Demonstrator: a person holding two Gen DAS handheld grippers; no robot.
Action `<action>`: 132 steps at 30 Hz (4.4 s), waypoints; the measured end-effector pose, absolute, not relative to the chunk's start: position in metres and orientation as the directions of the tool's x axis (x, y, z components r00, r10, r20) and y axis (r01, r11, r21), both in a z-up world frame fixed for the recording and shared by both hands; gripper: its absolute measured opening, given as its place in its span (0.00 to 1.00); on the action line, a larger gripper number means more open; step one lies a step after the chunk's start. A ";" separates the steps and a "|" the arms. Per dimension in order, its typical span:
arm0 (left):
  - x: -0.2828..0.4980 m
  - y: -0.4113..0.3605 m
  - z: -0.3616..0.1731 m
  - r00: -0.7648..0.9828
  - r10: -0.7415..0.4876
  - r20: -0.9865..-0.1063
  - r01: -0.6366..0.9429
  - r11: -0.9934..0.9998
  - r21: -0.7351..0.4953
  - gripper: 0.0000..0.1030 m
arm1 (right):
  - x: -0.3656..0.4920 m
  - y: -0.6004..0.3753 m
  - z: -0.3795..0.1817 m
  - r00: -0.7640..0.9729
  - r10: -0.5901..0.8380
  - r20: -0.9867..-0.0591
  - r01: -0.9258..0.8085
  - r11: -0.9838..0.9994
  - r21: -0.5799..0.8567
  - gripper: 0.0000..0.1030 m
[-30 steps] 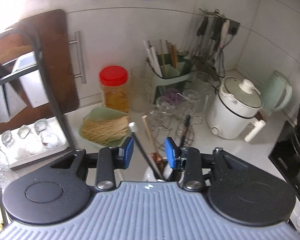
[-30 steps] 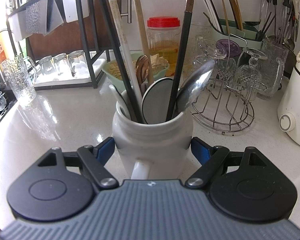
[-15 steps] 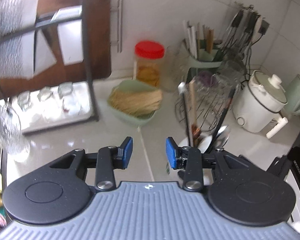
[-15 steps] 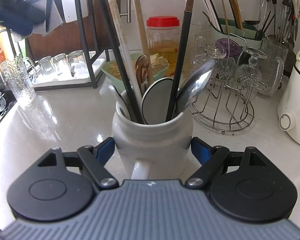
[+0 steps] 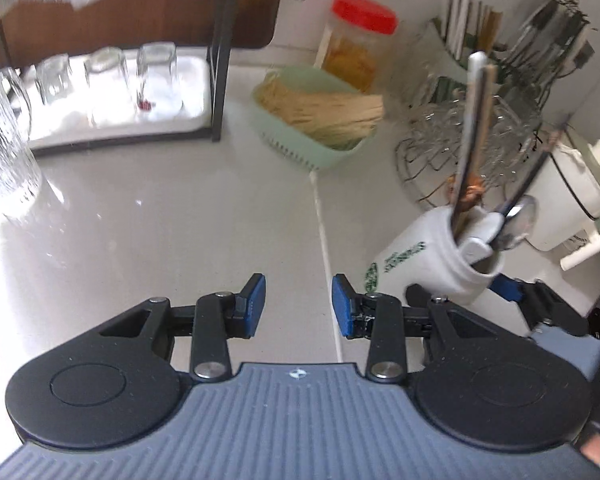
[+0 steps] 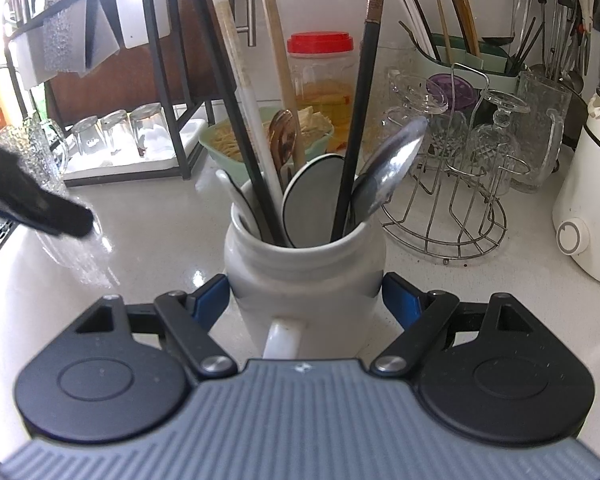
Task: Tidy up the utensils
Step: 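Move the left tool away from the mug to the white chopstick, then lower the left tool onto the white chopstick and close on it, then lift the white chopstick with the left tool toward the mug, then lower the white chopstick into the white mug and open the left tool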
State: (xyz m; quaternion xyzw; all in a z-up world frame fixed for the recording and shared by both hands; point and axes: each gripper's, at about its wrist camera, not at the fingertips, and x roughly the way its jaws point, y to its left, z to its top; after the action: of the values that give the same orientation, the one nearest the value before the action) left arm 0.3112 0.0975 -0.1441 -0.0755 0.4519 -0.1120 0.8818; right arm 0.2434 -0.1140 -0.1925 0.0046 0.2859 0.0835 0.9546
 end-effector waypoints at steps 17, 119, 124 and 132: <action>0.409 0.073 -0.202 0.539 -0.353 -0.765 0.223 0.936 -0.274 0.40 | 0.249 -0.111 -0.189 0.795 0.146 -0.589 -0.141 0.989 0.055 0.83; 0.394 0.065 -0.219 0.433 -0.048 -0.900 0.138 0.990 0.014 0.08 | 0.230 -0.116 -0.188 0.768 0.197 -0.609 -0.225 0.974 0.032 0.83; 0.388 0.066 -0.216 0.440 -0.061 -0.896 0.137 0.991 0.000 0.07 | 0.230 -0.116 -0.188 0.769 0.199 -0.607 -0.230 0.973 0.027 0.83; 0.365 0.067 -0.174 0.522 -0.117 -0.845 0.163 0.986 -0.036 0.07 | 0.236 -0.115 -0.188 0.773 0.197 -0.603 -0.228 0.973 0.026 0.83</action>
State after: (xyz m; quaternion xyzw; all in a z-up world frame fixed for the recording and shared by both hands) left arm 0.3650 0.0671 -0.1743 0.0237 0.4821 -0.0803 0.8721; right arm 0.2364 -0.1147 -0.1876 -0.0242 0.3175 0.1129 0.9412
